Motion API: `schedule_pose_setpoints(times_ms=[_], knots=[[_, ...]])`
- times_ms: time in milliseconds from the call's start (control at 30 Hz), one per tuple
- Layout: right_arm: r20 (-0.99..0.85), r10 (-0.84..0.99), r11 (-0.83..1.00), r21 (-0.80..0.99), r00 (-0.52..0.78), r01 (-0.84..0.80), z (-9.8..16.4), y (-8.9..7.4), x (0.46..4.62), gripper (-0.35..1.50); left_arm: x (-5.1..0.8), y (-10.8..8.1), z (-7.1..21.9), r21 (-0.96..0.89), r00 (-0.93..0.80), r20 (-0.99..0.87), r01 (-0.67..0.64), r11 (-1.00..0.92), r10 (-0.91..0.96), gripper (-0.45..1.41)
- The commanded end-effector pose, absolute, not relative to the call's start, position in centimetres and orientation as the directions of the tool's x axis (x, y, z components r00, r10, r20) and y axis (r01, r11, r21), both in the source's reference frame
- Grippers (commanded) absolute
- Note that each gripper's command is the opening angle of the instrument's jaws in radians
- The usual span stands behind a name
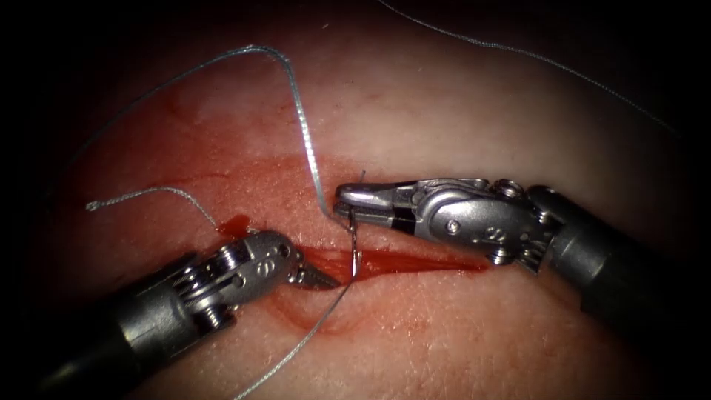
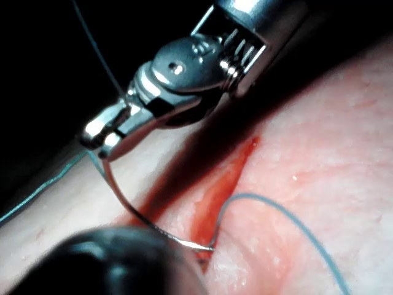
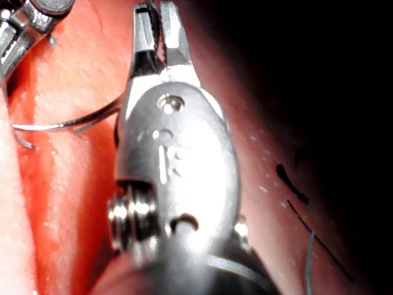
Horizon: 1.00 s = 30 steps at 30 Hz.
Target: Wound Closure
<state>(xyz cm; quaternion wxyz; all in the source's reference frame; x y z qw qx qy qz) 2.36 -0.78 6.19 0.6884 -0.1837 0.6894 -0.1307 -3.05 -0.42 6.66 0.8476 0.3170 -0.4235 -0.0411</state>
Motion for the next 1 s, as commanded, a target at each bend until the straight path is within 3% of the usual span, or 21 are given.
schedule_pose_setpoints(times_ms=[33, 667, 1000], knots=[[-0.900, -0.435, 0.897, -0.434, 0.012, -0.079, 6.12, -0.67, 2.41, -0.35, -3.10, -0.32, 6.61, 0.565, 0.634, 0.696, -0.196, 0.801, -0.336, -0.45], [-0.976, -0.220, 0.967, -0.219, 0.011, -0.128, 5.84, -0.66, 2.43, -0.35, -3.11, -0.35, 6.61, 0.564, 0.636, 0.692, -0.182, 0.806, -0.341, -0.45], [-0.979, -0.204, 0.969, -0.202, -0.001, -0.144, 5.68, -0.55, 2.42, -0.35, -3.13, -0.40, 6.63, 0.561, 0.639, 0.691, -0.180, 0.808, -0.338, -0.45]])
